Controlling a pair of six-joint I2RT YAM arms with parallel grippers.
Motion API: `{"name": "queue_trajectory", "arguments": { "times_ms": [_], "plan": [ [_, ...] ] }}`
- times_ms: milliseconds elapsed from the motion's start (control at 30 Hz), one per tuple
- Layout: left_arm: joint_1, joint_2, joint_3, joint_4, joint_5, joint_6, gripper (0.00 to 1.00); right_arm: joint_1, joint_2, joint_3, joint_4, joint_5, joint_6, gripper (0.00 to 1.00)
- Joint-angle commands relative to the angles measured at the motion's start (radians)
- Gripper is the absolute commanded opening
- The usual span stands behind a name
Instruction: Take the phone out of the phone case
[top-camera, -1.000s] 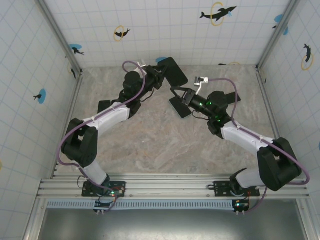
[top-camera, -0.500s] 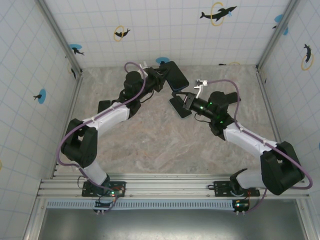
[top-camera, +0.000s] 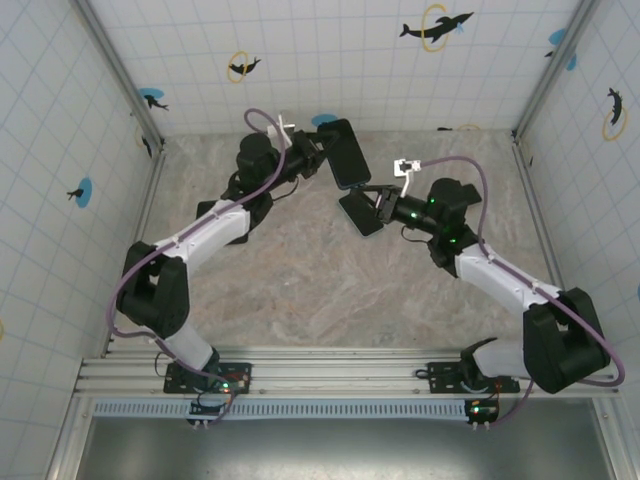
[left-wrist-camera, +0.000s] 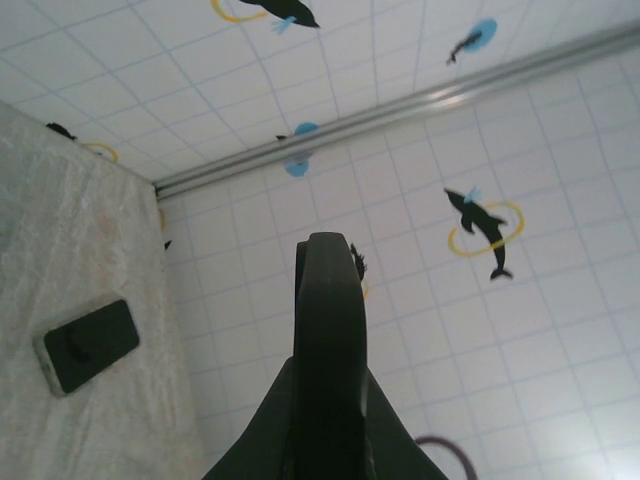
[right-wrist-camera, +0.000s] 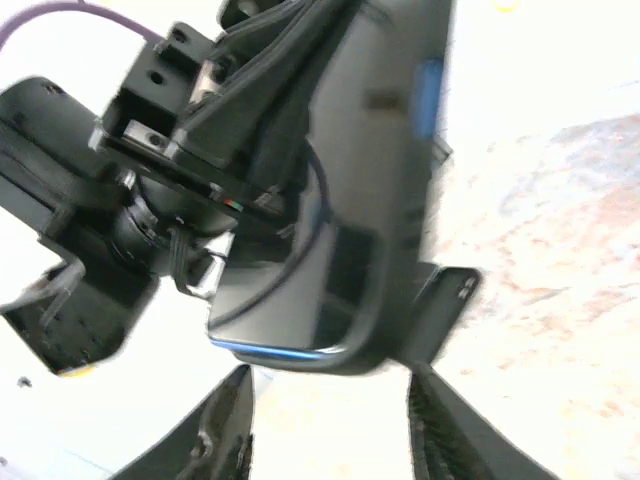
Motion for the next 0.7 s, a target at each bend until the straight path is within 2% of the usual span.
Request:
{"name": "queue_trajectory", "arguments": {
  "times_ms": [0, 100, 167, 333, 433, 667],
  "plan": [
    [0.011, -0.080, 0.105, -0.032, 0.192, 0.286, 0.00, -0.047, -0.020, 0.047, -0.169, -0.185, -0.221, 0.48],
    [0.015, -0.088, 0.150, -0.137, 0.278, 0.510, 0.00, -0.064, -0.019, 0.112, -0.329, -0.284, -0.449, 0.49],
    [0.019, -0.105, 0.135, -0.125, 0.343, 0.607, 0.00, -0.065, -0.019, 0.144, -0.399, -0.298, -0.584, 0.50],
    [0.024, -0.160, 0.090, -0.097, 0.424, 0.784, 0.00, -0.067, -0.002, 0.196, -0.429, -0.355, -0.745, 0.50],
    [0.031, -0.162, 0.117, -0.144, 0.472, 0.833, 0.00, -0.062, 0.015, 0.217, -0.411, -0.416, -0.777, 0.49],
    [0.036, -0.158, 0.138, -0.153, 0.531, 0.836, 0.00, -0.025, 0.046, 0.254, -0.367, -0.477, -0.815, 0.42]
  ]
}}
